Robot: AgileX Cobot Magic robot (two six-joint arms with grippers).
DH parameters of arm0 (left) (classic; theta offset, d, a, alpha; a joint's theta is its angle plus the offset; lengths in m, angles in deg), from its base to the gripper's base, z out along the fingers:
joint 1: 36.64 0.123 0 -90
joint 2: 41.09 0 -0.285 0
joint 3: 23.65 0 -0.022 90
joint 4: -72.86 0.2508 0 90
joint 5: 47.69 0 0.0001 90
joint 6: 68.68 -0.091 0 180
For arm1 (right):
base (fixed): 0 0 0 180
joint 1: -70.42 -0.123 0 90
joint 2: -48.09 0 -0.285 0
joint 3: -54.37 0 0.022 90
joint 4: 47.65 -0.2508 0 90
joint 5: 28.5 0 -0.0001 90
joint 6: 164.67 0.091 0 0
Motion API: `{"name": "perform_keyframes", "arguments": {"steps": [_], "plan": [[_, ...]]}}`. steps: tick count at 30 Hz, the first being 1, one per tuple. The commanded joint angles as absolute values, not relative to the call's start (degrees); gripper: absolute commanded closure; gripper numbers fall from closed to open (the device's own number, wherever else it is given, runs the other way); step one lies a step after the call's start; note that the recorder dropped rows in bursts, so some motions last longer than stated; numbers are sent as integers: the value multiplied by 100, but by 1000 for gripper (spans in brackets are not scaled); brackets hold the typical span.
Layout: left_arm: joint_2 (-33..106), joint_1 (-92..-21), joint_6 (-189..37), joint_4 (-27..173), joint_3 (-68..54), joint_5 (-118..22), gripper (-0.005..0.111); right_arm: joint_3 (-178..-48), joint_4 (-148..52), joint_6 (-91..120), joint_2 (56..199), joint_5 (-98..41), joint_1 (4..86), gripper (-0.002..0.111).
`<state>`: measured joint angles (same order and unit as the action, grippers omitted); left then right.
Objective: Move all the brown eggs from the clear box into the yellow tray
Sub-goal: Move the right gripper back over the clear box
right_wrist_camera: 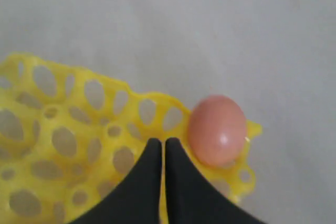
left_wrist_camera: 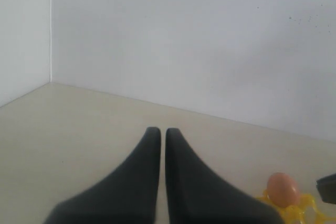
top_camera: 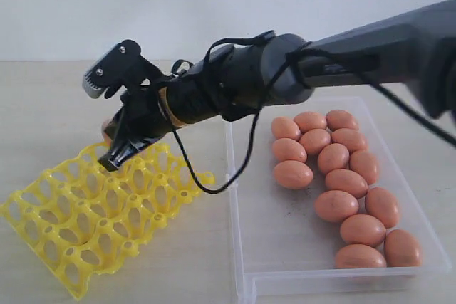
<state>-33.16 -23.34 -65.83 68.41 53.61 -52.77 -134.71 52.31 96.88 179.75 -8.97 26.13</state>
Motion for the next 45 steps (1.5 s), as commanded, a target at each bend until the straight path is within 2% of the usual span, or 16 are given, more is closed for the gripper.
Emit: {"name": "perform_keyframes", "arguments": {"steps": [1,6,9,11,16,21,25,28,31,34,37,41,42,43,45], "plan": [[-3330,-2324,-6532,6791,5357,-5211,103,-12093,5230,9152,16758,-2783,2514,109],[-3330,-2324,-6532,6791,5357,-5197,103,-10958,4998,9500,15517,-5586,2331,109],[-3330,-2324,-6532,6791,5357,-5197,103,-10650,3725,9485,14976,-6318,2398,109],[-3330,-2324,-6532,6791,5357,-5197,103,-10623,2347,8440,14691,-6287,2560,109],[-3330,-2324,-6532,6791,5357,-5197,103,-10797,-1743,3980,14322,-6331,3198,108],[-3330,-2324,-6532,6791,5357,-5212,103,-10773,-2726,2011,14298,-5839,3390,108],[-3330,-2324,-6532,6791,5357,-5212,103,-10773,-4448,-489,14293,-5804,3389,108],[-3330,-2324,-6532,6791,5357,-5212,103,-10975,-5025,-575,14322,-6455,3625,108],[-3330,-2324,-6532,6791,5357,-5212,103,-11298,-5000,740,14435,-6781,4173,108],[-3330,-2324,-6532,6791,5357,-5212,103,-11657,-5160,519,14700,-7368,4588,108],[-3330,-2324,-6532,6791,5357,-5212,103,-11881,-5259,-563,15098,-8114,4657,94],[-3330,-2324,-6532,6791,5357,-5212,103,-11882,-5317,-2466,15473,-8290,4576,60],[-3330,-2324,-6532,6791,5357,-5212,103,-11882,-5317,-2847,15532,-8201,4576,55],[-3330,-2324,-6532,6791,5357,-5212,103,-11882,-5317,-3155,15590,-8039,4576,51],[-3330,-2324,-6532,6791,5357,-5212,103,-11882,-5303,-3478,15651,-7741,4587,51]]}}
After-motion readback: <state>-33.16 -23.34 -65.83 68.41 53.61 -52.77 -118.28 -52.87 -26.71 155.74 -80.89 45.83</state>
